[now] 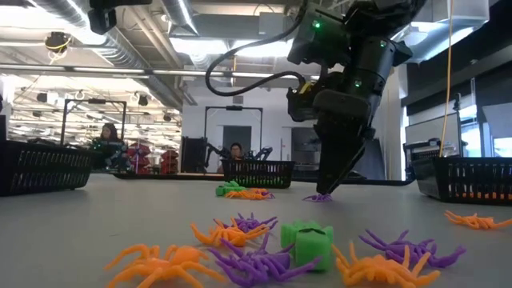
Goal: Sort Halloween decoration
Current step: Put the violet spider toy into the left bin
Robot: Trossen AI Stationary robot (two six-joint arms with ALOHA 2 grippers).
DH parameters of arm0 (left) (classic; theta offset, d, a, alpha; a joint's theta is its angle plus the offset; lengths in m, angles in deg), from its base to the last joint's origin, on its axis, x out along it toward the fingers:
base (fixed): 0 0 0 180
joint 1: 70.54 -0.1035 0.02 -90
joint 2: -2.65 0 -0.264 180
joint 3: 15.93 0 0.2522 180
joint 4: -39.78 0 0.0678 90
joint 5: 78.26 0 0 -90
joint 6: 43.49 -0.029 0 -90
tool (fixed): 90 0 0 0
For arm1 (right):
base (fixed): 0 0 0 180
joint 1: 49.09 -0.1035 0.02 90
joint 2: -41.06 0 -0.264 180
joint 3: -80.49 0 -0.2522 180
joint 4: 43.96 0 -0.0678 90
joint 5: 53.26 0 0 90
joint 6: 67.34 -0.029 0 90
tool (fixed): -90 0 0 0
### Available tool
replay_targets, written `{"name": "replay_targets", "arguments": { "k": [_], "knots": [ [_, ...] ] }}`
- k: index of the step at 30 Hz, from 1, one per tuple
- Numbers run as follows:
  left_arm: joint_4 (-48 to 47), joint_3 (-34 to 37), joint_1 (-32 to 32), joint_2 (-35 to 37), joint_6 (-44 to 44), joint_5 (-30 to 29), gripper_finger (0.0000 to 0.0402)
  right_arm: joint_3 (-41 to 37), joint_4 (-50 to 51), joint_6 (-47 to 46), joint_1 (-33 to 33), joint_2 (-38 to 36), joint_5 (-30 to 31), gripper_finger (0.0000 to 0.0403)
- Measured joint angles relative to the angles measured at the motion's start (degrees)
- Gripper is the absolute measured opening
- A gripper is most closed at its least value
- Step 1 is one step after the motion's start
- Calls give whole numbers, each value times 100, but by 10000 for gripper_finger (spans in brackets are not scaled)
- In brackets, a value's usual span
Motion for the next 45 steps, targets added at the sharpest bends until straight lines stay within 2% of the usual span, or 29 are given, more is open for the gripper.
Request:
{"name": "replay_targets", "arguments": {
  "k": [6,15,27,35,41,45],
  "knots": [
    [49,0,0,-27,4,2,121,20,-155,-19,0,163,-10,91],
    [134,0,2,-37,5,2,121,20,-224,-69,4,215,-370,6],
    [133,0,2,-100,0,0,121,-11,119,-165,-4,-374,-470,3],
    [129,0,2,-209,0,2,121,-4,3,-345,-2,-770,-472,2],
    [194,0,2,-549,-2,20,121,-2,-600,-570,0,-1043,-462,1],
    [464,0,2,-893,-3,277,121,2,-1294,-799,0,-1187,-403,1]
  ]
}}
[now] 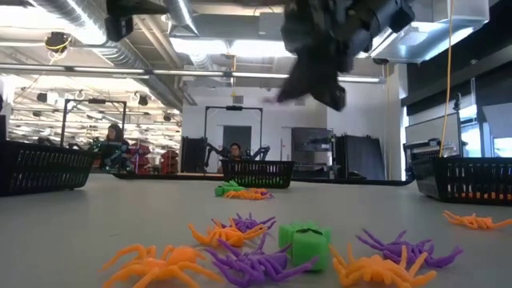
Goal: Sort Halloween decoration
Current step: Put the violet spider toy into the left bin
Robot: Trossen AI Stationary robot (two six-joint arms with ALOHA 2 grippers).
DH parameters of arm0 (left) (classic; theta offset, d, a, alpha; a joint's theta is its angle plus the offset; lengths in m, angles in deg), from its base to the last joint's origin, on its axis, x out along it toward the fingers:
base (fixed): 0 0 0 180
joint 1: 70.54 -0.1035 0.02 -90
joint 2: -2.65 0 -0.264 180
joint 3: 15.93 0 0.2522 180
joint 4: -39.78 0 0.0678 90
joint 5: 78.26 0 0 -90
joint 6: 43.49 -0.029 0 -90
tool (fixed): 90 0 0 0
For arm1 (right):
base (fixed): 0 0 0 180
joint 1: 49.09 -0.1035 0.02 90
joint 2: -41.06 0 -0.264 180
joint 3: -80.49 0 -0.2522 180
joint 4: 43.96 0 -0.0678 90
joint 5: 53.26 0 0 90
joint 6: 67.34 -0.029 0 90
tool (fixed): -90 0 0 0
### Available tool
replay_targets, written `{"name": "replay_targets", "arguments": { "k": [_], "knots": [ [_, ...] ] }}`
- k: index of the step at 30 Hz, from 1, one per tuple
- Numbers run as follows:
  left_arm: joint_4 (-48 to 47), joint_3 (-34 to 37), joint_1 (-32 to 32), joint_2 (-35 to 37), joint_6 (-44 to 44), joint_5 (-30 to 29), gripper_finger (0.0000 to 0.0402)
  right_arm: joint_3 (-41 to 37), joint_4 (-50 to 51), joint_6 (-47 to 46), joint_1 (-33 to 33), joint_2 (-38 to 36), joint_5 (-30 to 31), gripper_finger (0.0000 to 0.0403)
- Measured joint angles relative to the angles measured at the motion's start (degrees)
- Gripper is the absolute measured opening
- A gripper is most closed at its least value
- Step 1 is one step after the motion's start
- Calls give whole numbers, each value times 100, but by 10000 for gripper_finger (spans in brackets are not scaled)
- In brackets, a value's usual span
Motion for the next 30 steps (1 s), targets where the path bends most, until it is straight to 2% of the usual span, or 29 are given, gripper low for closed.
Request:
{"name": "replay_targets", "arguments": {
  "k": [4,13,20,30],
  "knots": [
    [356,0,0,-398,-2,306,121,68,-648,-237,0,-41,126,1],
    [968,0,0,-1167,407,760,132,973,-517,290,0,-32,764,1],
    [1781,0,-2,-1606,953,785,167,1497,-271,803,0,-38,1330,1],
    [2333,0,-7,-1975,1146,719,185,1620,-289,928,0,-36,1359,1]
  ]
}}
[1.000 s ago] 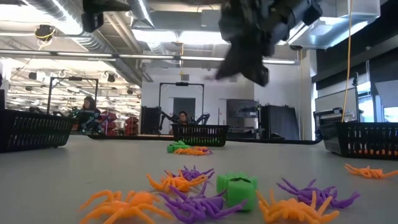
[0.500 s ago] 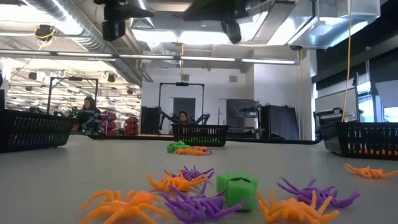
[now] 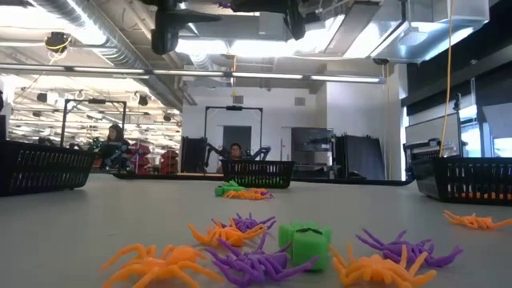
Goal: Sort Halloween decoration
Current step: Put the violet spider toy into the left bin
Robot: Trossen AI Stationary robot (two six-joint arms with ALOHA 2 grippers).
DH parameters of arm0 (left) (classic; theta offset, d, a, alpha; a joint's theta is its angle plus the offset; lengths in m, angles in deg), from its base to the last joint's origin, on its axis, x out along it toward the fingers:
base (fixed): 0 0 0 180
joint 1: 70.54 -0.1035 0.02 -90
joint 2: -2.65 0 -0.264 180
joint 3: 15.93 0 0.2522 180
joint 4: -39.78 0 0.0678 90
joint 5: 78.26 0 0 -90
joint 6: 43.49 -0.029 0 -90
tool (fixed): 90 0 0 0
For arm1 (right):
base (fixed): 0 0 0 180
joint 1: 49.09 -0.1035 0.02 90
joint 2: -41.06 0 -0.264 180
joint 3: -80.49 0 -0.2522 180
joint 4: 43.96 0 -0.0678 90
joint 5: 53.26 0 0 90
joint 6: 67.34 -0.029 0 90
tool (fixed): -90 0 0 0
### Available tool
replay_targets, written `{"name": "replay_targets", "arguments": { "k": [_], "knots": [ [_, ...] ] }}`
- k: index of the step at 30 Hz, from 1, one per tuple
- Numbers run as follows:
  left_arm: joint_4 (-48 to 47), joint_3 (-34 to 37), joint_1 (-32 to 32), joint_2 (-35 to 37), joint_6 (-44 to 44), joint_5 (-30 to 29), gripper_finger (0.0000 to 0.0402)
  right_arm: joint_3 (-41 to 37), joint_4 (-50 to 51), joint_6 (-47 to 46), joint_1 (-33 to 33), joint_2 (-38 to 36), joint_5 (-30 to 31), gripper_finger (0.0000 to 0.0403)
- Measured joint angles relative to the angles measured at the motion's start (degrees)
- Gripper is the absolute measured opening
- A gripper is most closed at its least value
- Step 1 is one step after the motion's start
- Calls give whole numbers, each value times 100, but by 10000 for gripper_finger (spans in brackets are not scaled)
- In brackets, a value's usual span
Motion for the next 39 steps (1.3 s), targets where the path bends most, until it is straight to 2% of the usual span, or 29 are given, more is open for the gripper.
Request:
{"name": "replay_targets", "arguments": {
  "k": [12,18,30,39],
  "knots": [
    [395,0,0,-284,35,-125,177,0,4,0,0,0,-15,1],
    [368,0,0,-284,-117,-79,134,-2,27,0,0,0,-17,1],
    [292,0,-2,-284,-285,157,15,-4,124,3,-7,0,-68,1],
    [257,0,-9,-284,-307,263,3,-4,149,55,-7,0,-92,3]
  ]
}}
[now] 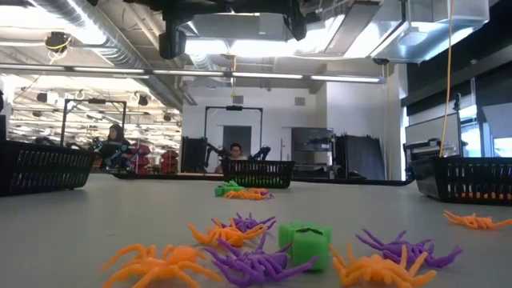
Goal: Sort Halloween decoration
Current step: Put the violet spider toy into the left bin
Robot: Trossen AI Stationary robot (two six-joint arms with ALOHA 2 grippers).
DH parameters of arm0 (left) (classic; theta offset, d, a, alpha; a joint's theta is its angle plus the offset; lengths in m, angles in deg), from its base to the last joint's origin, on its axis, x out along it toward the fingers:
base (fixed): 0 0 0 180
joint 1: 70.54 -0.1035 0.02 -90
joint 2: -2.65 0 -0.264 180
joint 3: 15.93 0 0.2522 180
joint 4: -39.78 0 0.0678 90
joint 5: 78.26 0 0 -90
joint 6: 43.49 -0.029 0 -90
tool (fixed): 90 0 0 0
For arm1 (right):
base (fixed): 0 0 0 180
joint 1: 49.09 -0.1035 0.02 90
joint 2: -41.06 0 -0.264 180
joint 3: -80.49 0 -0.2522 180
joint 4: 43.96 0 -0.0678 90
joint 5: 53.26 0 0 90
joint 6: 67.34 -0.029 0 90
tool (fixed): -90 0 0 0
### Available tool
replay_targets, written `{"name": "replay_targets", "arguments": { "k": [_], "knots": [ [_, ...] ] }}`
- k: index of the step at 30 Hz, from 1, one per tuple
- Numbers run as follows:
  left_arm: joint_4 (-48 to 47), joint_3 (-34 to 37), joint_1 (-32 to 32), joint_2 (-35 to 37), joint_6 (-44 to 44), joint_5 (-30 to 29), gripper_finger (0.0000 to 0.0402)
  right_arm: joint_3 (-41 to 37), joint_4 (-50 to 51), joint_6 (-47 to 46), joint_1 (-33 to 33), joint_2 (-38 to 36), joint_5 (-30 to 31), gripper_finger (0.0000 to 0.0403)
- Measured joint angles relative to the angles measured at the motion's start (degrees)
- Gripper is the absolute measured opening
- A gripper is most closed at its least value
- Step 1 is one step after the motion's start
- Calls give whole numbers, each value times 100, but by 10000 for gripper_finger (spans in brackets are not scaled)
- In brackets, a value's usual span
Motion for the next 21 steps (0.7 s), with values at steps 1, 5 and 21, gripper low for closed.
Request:
{"name": "replay_targets", "arguments": {
  "k": [1,5,21],
  "knots": [
    [-8,0,-19,10,-35,85,2,0,0,79,0,0,-12,8],
    [-203,0,-105,136,-85,463,2,-5,27,125,2,-9,-75,56],
    [-5701,-2,-95,1328,617,837,2,-7,431,115,7,-20,-62,225]
  ]
}}
